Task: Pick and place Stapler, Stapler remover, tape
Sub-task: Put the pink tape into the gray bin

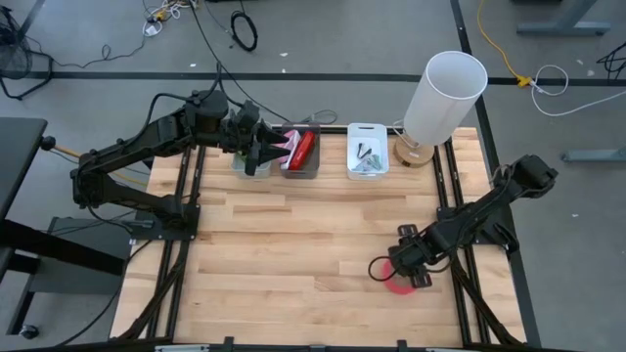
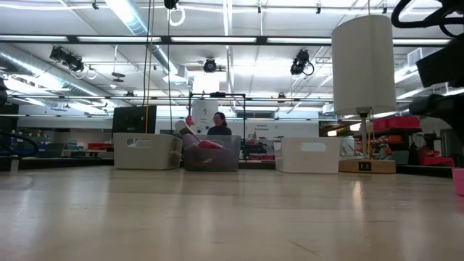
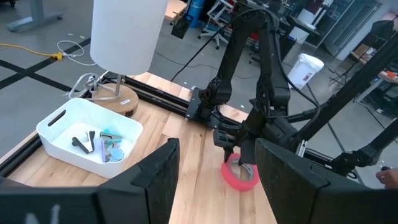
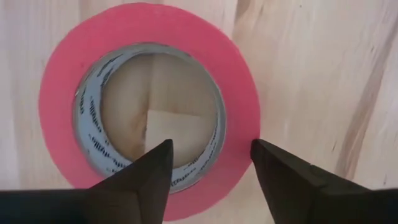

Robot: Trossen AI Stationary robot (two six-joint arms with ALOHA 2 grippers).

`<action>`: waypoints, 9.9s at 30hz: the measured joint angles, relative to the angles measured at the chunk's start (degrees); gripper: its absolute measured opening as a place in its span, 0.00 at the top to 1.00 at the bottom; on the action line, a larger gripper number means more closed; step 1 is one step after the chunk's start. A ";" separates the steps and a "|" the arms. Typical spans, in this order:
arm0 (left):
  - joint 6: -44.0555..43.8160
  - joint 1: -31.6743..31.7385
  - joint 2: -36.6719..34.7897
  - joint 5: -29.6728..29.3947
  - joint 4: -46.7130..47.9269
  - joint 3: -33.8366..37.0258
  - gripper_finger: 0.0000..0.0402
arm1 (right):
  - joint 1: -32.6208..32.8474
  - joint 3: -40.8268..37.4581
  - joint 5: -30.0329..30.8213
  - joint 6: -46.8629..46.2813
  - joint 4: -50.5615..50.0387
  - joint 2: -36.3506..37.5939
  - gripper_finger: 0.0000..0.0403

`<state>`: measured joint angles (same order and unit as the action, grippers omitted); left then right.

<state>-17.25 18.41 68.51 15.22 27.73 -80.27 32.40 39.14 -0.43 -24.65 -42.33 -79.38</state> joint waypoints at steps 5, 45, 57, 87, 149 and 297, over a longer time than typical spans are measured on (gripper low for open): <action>-0.11 0.00 0.00 0.00 0.00 0.00 0.47 | -0.02 1.16 -0.61 -2.72 -1.06 0.46 0.46; -0.05 0.00 0.00 -0.63 -0.02 0.00 0.47 | -0.06 -5.09 4.12 -5.65 10.09 1.62 0.67; -0.09 0.00 0.00 -0.63 -0.03 0.00 0.47 | -1.37 -4.41 4.23 -7.67 13.49 1.62 0.79; -0.12 0.00 0.00 -0.61 -1.77 0.00 0.47 | -23.80 27.90 36.86 7.39 7.64 1.62 0.79; 3.47 -8.48 10.03 -23.59 -10.52 -0.02 0.21 | -31.62 34.07 55.50 28.60 35.30 1.64 0.79; 39.14 15.30 14.71 -27.02 46.95 -0.07 0.70 | -29.57 34.03 47.28 34.13 33.97 5.55 0.47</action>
<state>21.89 33.71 83.22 -11.79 74.67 -80.34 2.83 73.17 46.85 9.47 -8.36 -73.82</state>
